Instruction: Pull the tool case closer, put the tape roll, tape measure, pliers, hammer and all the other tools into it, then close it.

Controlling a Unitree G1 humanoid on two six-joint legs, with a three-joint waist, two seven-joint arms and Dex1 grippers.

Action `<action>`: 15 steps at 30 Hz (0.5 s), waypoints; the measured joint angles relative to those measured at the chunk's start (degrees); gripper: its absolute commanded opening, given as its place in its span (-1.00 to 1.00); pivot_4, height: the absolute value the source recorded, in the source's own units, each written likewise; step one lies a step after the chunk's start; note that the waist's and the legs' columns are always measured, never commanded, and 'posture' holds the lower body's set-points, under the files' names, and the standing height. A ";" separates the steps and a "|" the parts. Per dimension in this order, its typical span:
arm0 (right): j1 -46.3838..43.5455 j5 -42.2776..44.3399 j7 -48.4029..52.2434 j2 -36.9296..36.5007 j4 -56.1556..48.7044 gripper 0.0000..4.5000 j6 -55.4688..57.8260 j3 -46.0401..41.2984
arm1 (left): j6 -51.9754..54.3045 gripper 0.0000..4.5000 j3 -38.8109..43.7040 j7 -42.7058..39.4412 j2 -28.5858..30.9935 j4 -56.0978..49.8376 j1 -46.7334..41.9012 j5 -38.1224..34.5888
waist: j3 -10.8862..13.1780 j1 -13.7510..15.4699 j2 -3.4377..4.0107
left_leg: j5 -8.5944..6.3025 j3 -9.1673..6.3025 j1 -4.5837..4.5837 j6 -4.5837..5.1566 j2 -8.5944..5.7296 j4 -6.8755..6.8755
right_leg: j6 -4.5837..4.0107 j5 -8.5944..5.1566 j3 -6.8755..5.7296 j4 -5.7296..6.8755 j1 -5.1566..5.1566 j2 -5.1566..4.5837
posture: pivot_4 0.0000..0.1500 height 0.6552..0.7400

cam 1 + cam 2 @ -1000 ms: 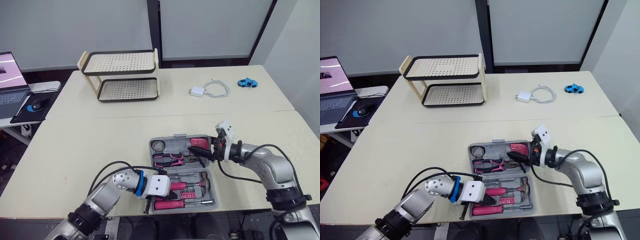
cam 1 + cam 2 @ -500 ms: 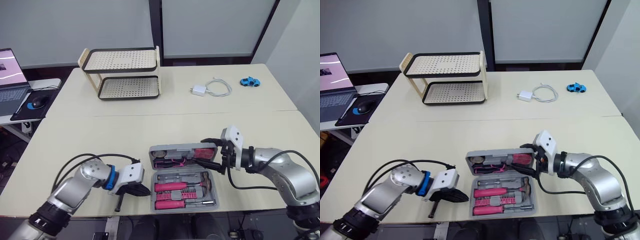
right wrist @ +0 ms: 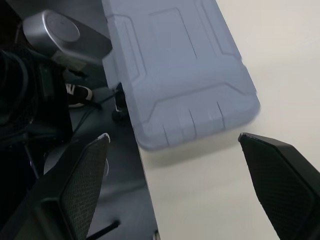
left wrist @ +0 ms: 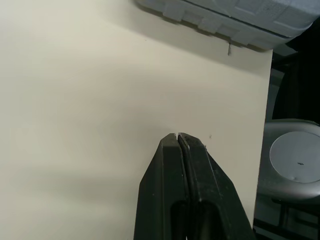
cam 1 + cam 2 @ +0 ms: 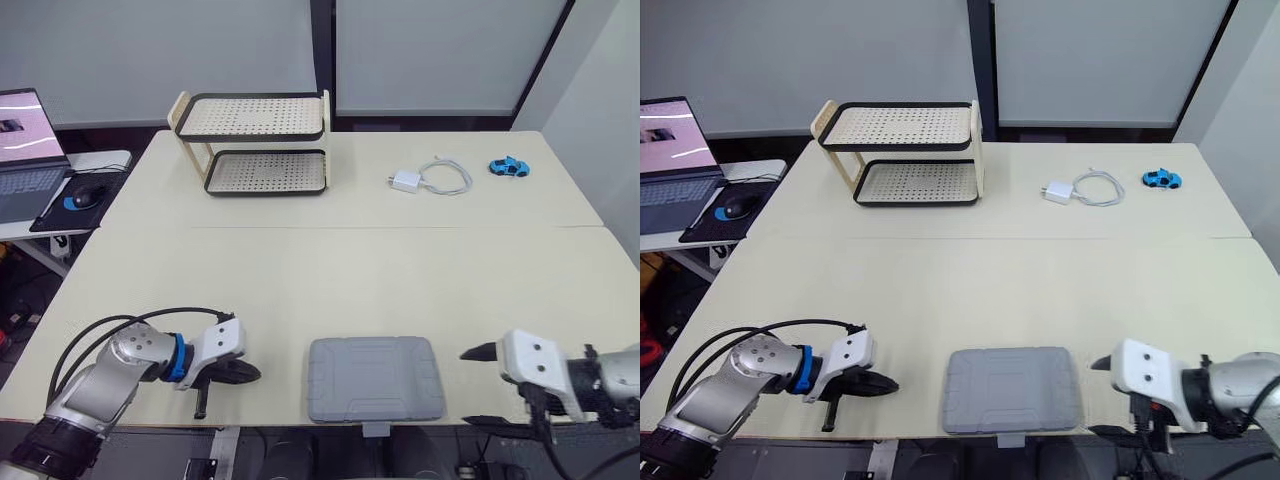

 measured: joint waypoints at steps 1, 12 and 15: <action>-0.08 -0.18 -0.10 0.00 0.37 0.97 -0.07 -0.49 | -0.01 -1.00 0.04 0.29 0.00 -0.45 0.43 0.00 | 0.00 -0.02 0.00 | 0.00 0.00 0.00 0.00 0.01 0.00 | 0.00 0.00 0.00 0.01 0.00 0.01 | 1.00 1.00; -1.62 -1.46 -1.26 2.00 2.00 0.97 -2.86 0.95 | -0.32 -1.00 4.91 4.54 -1.50 -7.71 6.90 -2.67 | 0.03 -0.02 -0.04 | 0.00 0.02 -0.04 0.00 0.00 0.00 | -0.01 0.00 0.01 -0.03 -0.01 -0.04 | 1.00 1.00; -1.29 0.05 1.74 1.84 2.16 0.97 -4.88 -3.00 | -2.06 -1.00 9.93 3.38 0.94 -8.77 9.69 -4.60 | 0.05 0.01 -0.04 | 0.00 0.00 -0.02 0.00 0.01 -0.01 | -0.02 0.00 -0.01 -0.04 0.01 -0.04 | 1.00 1.00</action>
